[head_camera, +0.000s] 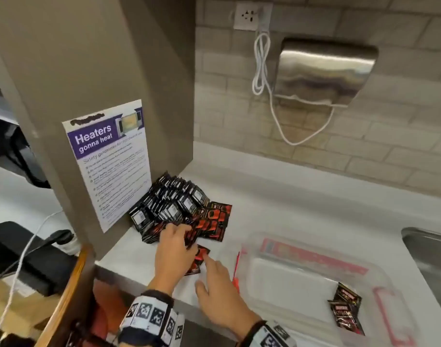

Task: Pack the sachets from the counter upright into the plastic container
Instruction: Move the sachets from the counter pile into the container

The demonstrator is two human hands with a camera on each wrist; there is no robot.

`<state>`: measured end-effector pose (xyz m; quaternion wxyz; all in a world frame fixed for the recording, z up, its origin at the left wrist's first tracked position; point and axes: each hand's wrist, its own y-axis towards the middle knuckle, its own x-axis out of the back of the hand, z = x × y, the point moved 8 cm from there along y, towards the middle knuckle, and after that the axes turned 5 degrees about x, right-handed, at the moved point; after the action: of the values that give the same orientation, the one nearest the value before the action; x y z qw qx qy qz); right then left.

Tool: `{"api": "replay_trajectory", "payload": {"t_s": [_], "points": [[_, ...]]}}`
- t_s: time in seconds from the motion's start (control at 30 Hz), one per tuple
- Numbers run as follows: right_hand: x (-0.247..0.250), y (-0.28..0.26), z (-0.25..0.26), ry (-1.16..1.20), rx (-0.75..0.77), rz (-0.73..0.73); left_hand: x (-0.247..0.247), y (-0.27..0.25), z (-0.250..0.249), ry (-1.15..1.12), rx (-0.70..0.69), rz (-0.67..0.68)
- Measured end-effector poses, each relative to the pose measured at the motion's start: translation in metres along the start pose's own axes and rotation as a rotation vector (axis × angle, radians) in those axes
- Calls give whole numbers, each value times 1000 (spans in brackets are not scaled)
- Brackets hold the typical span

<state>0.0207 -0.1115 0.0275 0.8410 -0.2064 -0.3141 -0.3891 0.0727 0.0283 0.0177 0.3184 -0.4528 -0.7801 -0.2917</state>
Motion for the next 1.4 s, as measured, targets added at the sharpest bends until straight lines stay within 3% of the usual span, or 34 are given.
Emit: {"api": "replay_trajectory", "payload": {"t_s": [0.13,0.47,0.6,0.83,1.07,1.4], "points": [[1,46,-2,23,-45,-104,-14,26,-7,201,-62,14],[7,120,-53,160,-395,-195,-31,41,7,424,-83,86],[5,131,-61,342,-490,-241,-37,42,15,461,-63,217],[-1,142,-57,389,-494,-256,-31,47,31,420,-89,283],[-5,148,-56,336,-552,-306,-25,48,37,358,-112,247],[-9,158,-62,487,-508,-442,-24,51,42,282,-163,244]]}}
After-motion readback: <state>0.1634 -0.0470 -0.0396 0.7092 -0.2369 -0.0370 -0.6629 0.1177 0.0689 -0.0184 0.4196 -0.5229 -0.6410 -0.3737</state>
